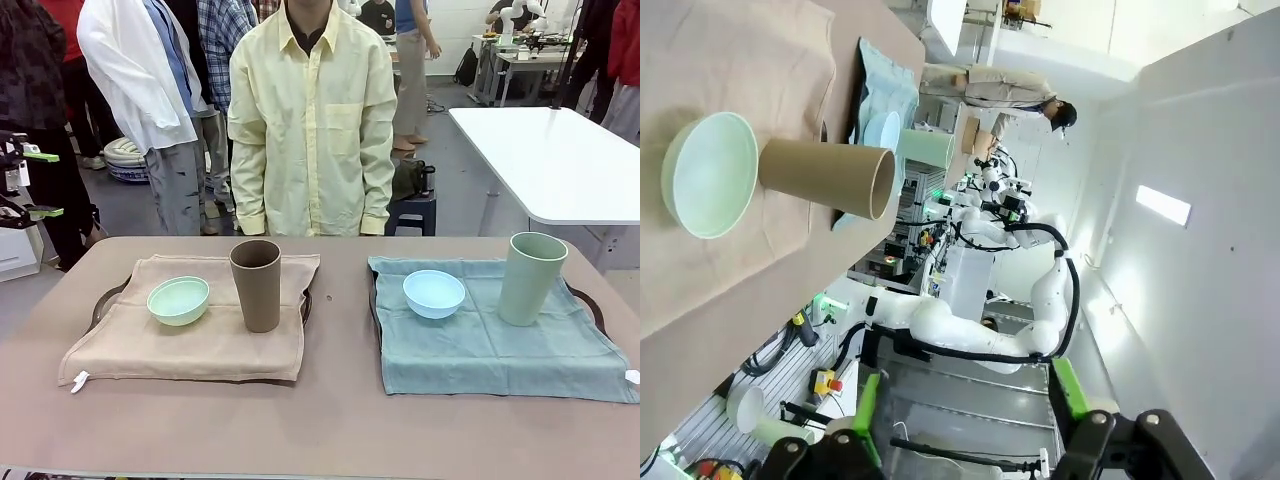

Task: Set up a tray with a mat and arrange the tableware.
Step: Place the Picnic Bowl and Reusable plastic cup back onto the Handle tray in front of the human's position.

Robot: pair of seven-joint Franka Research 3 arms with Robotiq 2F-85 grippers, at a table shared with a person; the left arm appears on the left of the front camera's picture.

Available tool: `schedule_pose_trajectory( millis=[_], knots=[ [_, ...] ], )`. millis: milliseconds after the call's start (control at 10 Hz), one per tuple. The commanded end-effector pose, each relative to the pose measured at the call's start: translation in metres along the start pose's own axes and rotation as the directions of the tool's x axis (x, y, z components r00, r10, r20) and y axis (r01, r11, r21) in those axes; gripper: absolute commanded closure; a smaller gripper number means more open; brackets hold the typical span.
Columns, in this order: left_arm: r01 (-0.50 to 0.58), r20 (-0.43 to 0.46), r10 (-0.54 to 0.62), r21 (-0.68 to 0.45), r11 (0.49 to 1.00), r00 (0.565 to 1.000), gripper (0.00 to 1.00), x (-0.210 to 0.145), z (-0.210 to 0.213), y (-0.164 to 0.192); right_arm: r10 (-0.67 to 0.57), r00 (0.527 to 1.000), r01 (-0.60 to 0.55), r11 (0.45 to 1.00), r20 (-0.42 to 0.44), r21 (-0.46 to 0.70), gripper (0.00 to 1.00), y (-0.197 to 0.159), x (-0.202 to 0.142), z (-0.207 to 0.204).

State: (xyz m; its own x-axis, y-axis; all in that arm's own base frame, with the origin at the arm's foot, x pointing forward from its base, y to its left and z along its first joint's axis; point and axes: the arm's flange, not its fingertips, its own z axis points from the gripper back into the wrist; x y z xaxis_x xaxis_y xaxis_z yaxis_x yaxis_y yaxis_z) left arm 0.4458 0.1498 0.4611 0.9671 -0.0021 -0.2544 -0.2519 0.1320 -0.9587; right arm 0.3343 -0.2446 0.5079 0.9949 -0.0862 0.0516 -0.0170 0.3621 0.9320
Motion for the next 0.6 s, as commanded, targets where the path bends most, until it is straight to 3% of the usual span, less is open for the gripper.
schedule_pose_trajectory(
  millis=[0, 100, 500],
  knots=[
    [0.069, -0.003, -0.069, 0.008, 0.998, 0.998, 0.17, -0.01, -0.002, -0.013, 0.015, 1.0, -0.015, 0.999, 0.006, 0.029, 0.0, 0.006, 0.01, 0.005],
    [0.0, 0.0, 0.0, 0.0, 1.0, 1.0, 0.17, 0.0, 0.0, 0.0, 0.0, 1.0, 0.0, 1.0, 0.0, 0.0, 0.0, 0.0, 0.0, 0.0],
    [0.0, 0.0, 0.0, 0.0, 1.0, 1.0, 0.17, 0.0, 0.0, 0.0, 0.0, 1.0, 0.0, 1.0, 0.0, 0.0, 0.0, 0.0, 0.0, 0.0]
  ],
)
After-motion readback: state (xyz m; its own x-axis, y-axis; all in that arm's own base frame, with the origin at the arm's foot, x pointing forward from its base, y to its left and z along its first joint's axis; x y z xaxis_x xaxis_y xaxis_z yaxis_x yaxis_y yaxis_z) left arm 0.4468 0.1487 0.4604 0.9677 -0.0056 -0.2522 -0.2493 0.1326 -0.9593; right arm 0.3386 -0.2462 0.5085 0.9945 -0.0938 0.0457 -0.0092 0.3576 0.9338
